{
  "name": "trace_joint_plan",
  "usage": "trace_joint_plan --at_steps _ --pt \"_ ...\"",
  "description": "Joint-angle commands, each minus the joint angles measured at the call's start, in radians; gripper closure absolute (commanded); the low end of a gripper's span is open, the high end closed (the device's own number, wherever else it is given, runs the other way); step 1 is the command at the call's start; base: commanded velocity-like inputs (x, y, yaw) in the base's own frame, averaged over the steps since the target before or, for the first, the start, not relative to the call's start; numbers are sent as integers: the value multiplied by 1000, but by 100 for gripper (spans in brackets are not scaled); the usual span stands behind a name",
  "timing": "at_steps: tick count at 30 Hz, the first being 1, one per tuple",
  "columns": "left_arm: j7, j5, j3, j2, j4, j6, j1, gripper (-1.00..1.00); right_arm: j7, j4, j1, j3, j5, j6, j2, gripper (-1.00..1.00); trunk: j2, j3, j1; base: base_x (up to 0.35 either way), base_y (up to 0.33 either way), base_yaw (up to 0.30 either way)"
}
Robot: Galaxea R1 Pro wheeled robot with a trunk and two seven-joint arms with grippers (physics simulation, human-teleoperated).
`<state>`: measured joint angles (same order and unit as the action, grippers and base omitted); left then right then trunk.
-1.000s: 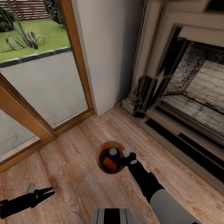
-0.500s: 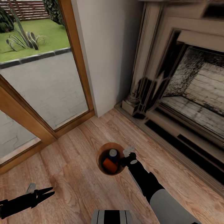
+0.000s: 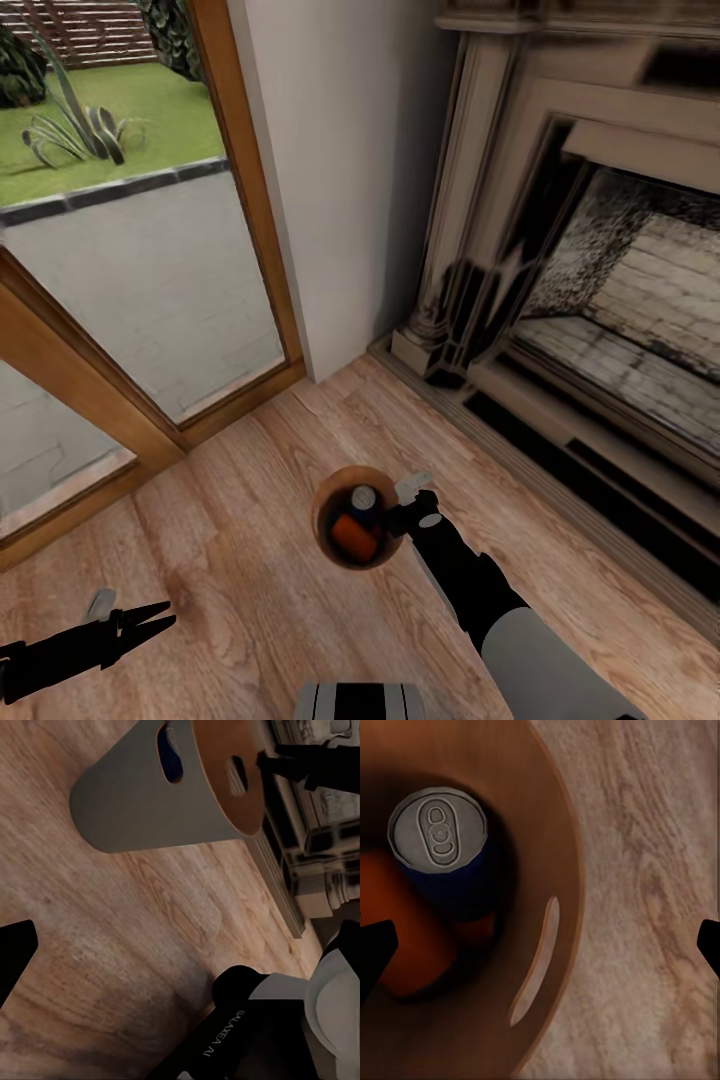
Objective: Put the three can of soda from the living room inside the tash can in the kitchen.
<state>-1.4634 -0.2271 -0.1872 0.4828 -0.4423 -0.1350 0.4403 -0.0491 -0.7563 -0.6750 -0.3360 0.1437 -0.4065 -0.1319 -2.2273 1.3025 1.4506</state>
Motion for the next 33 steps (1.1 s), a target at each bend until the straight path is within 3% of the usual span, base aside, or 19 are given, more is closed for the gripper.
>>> trace_joint_plan --at_steps 1,26,33 --pt "0 0 0 0 0 0 0 -100 0 0 0 0 0 0 0 -100 7 -3 -4 0 0 0" --pt "0 0 0 -1 -1 0 0 -100 0 0 0 0 -1 0 0 -100 182 -82 -100 0 0 0" --pt "0 0 0 -1 0 0 0 -100 0 0 0 0 -1 0 0 -100 182 -82 -100 0 0 0"
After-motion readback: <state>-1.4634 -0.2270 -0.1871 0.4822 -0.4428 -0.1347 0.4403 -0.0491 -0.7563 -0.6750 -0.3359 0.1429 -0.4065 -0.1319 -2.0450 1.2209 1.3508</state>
